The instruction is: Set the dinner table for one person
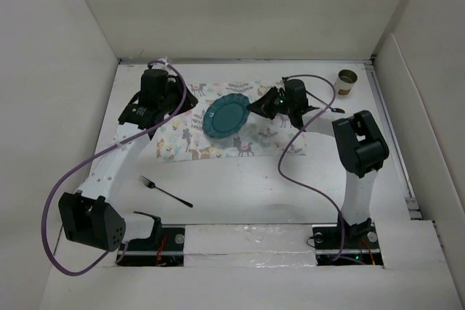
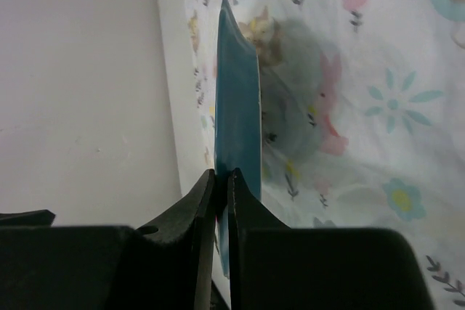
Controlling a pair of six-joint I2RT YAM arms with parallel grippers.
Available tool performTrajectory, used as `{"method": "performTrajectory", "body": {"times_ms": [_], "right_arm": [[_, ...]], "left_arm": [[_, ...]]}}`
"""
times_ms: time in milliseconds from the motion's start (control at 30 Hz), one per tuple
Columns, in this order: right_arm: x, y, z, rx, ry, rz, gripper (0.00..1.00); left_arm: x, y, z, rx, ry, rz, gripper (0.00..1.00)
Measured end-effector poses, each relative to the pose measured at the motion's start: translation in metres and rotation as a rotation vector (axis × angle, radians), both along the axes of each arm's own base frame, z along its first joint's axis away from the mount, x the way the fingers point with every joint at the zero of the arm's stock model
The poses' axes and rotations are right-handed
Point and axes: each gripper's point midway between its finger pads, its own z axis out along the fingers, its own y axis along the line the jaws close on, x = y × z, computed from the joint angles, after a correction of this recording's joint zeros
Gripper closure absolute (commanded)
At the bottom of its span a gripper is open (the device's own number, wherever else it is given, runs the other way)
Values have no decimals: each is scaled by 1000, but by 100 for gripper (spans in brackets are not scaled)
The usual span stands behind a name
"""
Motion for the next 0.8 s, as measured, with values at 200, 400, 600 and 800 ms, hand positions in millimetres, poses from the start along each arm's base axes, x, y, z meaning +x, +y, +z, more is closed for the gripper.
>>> {"method": "performTrajectory", "body": {"times_ms": [200, 400, 600, 800], "right_arm": [[-19, -12, -46, -68, 108, 6, 89], [-28, -18, -62, -141, 137, 29, 58], [-39, -35, -77, -281, 188, 40, 44], [-14, -76, -17, -392, 79, -9, 94]], "left_arm": [[-1, 1, -5, 1, 10, 4, 69], [0, 0, -4, -1, 3, 3, 69], [0, 0, -12, -1, 11, 0, 69], [-2, -6, -12, -8, 6, -36, 100]]}}
